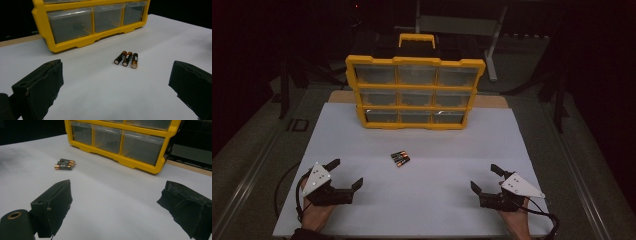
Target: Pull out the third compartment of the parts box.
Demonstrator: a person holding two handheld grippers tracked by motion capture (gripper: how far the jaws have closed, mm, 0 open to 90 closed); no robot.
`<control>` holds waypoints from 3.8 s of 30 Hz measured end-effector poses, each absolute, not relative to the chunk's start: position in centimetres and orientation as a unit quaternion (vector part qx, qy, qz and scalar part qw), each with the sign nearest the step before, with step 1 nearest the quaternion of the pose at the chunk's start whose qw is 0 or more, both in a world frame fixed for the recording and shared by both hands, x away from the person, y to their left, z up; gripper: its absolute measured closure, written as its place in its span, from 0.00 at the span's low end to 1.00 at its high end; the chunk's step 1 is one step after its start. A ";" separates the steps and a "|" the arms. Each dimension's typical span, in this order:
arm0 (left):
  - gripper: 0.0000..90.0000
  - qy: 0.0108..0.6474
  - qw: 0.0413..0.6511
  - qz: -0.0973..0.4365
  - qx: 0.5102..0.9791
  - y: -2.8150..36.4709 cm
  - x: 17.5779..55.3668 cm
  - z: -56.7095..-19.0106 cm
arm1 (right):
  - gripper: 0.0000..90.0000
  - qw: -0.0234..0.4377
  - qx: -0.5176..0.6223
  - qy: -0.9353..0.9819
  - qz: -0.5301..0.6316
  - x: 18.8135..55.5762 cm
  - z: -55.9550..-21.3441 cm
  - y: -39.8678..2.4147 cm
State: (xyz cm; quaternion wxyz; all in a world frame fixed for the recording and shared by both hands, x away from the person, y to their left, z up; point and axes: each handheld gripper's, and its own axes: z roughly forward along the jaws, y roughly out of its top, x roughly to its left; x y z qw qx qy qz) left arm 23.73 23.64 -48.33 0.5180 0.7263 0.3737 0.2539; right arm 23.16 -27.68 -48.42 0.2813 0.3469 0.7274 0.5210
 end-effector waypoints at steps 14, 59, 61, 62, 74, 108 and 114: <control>0.00 0.377 0.517 0.262 0.722 23.6 23.6 -48.3 | 0.10 0.289 0.345 0.727 0.519 23.1 -48.3 -27.3; 0.00 0.377 0.506 0.260 0.731 23.1 23.6 -48.7 | 0.10 0.296 0.319 0.756 0.489 26.1 -43.8 -23.8; 0.00 0.377 0.507 0.259 0.731 23.1 23.6 -48.7 | 0.10 0.299 0.320 0.754 0.490 26.3 -43.6 -23.6; 0.00 0.377 0.506 0.259 0.731 23.1 23.6 -48.7 | 0.10 0.301 0.321 0.751 0.493 26.5 -43.4 -23.5; 0.00 0.370 0.511 0.254 0.733 23.0 23.6 -48.7 | 0.10 0.307 0.329 0.742 0.497 27.5 -42.1 -23.4; 0.00 0.368 0.508 0.249 0.738 23.0 23.6 -48.8 | 0.10 0.339 0.315 0.738 0.491 31.9 -37.2 -20.2; 0.00 0.367 0.509 0.248 0.737 23.0 23.6 -48.8 | 0.10 0.347 0.312 0.736 0.491 32.5 -36.5 -20.1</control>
